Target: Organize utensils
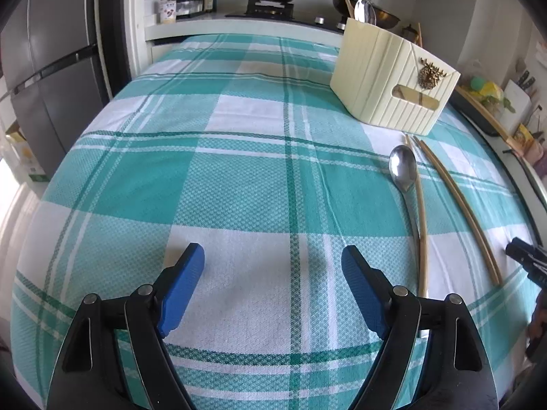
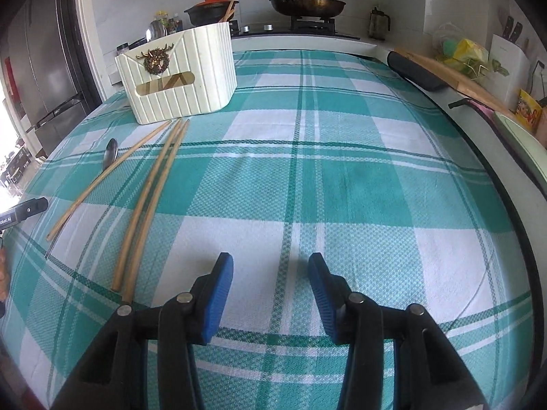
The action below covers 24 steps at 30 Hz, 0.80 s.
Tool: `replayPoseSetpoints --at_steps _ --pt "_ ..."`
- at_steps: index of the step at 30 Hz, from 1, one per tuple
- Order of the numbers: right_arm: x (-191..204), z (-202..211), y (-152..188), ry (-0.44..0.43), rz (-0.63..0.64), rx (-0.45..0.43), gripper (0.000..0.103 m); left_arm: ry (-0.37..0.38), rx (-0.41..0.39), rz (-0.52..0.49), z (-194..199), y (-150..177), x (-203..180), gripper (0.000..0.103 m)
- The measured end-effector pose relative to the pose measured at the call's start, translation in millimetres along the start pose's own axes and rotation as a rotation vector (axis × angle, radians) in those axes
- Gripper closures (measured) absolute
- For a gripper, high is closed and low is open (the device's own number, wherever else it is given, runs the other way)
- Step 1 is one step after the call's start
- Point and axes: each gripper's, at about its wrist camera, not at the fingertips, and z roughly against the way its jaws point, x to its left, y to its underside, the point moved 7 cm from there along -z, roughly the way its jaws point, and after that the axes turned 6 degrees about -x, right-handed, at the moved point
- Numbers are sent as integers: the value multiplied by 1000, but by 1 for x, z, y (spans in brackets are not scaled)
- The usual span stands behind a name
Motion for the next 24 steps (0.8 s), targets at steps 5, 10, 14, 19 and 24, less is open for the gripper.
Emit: replayPoseSetpoints --at_steps 5,10,14,19,24 --pt "5 -2 1 23 34 5 52 -14 6 -21 -1 1 -3 16" --pt "5 -2 1 14 24 4 52 -13 7 -21 -1 2 -4 15" --pt "4 -2 1 16 27 4 51 -15 7 -22 -2 2 -4 14" --pt "4 -2 1 10 21 3 51 -29 12 -35 -3 2 -4 14" --pt "4 -2 1 -1 15 2 49 -47 16 -48 -4 3 -5 14"
